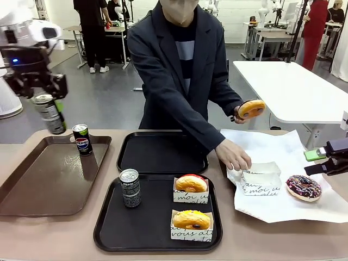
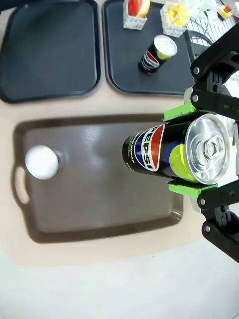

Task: Set up donuts and drinks on trays.
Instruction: Pick up one Pepsi coke from the Handle tray and place it on the Flat Tray without a Pepsi coke.

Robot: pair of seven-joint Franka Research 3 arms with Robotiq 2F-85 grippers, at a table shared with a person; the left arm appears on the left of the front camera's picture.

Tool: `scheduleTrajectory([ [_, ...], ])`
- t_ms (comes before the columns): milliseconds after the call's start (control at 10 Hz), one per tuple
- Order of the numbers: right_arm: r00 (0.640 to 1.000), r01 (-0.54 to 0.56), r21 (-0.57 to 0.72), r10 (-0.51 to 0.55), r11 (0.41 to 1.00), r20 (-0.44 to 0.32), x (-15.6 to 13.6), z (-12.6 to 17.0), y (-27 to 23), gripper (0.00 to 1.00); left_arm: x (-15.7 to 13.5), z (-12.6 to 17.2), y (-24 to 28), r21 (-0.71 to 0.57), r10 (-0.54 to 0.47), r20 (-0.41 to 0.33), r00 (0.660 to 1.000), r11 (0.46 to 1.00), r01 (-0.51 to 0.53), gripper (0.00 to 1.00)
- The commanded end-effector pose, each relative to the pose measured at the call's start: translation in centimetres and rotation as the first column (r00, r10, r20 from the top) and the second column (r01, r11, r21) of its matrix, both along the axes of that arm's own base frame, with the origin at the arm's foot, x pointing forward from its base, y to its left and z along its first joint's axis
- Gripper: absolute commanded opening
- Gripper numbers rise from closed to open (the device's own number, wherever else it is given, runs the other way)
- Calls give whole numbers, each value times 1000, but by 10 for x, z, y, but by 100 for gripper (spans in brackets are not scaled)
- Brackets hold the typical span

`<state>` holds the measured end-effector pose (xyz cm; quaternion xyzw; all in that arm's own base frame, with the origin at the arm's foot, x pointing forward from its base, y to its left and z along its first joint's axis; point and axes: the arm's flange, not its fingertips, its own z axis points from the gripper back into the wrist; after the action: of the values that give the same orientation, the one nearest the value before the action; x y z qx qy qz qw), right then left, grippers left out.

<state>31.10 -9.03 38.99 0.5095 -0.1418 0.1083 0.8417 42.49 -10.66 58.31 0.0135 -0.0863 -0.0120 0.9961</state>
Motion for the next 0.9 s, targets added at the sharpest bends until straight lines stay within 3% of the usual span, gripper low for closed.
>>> scheduleTrajectory([
  [0, 1000, 3, 27, -3, 1000, 22, 3, -2, 2, 100, 24, 3, -30, 37, -19, 39, 999, 999, 18, 58],
  [500, 1000, 3, 27, -3, 1000, 22, 3, -2, 2, 100, 66, -42, -111, 5, -176, -74, 982, 984, 177, 58],
  [600, 1000, 3, 27, -3, 1000, 22, 3, -2, 2, 100, 62, -47, -102, 21, -171, -114, 979, 984, 175, 58],
  [700, 1000, 3, 27, -3, 1000, 22, 3, -2, 2, 100, 47, -47, -72, 36, -128, -225, 966, 990, 140, 58],
  [800, 1000, 3, 27, -3, 1000, 22, 3, -2, 2, 100, 7, -50, -24, 39, -173, -309, 935, 980, 194, 58],
])
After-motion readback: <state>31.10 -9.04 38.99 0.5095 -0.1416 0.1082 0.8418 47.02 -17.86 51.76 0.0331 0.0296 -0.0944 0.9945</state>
